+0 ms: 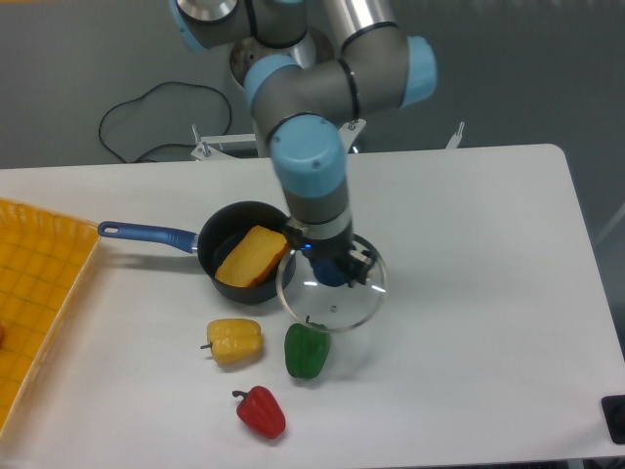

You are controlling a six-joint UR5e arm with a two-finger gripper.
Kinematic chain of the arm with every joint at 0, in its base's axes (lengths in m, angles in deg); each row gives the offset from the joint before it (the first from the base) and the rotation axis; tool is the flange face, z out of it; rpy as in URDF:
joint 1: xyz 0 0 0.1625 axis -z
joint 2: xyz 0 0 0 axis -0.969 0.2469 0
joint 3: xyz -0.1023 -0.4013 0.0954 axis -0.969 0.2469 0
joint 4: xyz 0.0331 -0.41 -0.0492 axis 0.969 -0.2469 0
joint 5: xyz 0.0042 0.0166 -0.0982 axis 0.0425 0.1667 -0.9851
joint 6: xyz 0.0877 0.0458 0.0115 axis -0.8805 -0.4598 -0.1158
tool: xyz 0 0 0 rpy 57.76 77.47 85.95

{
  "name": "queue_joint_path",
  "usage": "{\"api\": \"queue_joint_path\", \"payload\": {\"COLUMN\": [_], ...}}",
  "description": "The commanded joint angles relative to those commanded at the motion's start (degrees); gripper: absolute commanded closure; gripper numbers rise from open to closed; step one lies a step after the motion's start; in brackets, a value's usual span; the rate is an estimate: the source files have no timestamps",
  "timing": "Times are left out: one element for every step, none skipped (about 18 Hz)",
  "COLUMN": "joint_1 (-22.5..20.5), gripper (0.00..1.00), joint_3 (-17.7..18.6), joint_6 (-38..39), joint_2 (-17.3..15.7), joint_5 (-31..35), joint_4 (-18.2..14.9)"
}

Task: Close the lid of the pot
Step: 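Carry the held glass lid toward the black saucepan with the gripper, then lower the glass lid onto the saucepan rim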

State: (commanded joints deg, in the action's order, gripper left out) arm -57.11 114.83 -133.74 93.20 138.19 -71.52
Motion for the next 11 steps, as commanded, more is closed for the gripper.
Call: {"api": "queue_joint_path", "payload": {"joint_1": [1.1,1.8,2.5,3.3,4.0,4.7,4.9,5.0,5.3,6.0,6.4], "gripper": [0.55,0.55,0.55,0.55,0.55,0.55,0.55,0.55,0.55,0.55,0.55], "joint_3": [0.7,1.1,1.6,1.9,2.5,2.9,3.3,3.7,4.1,4.6,5.2], "joint_6": [0.8,1.8,3.1,3.6,3.7,3.7,3.7,3.7,3.7,3.7,3.7], "joint_2": [-0.3,-0.7,-0.9,-1.0,-1.1,-1.3,-2.1,-2.6,-3.0,-3.3,-3.7], "joint_5": [0.0,0.0,0.0,-0.2,-0.3,-0.3,-0.4,-0.4,-0.4,-0.4,-0.5], "joint_4": [0.1,0.0,0.1,0.1,0.1,0.2,0.1,0.1,0.2,0.2,0.3]}}
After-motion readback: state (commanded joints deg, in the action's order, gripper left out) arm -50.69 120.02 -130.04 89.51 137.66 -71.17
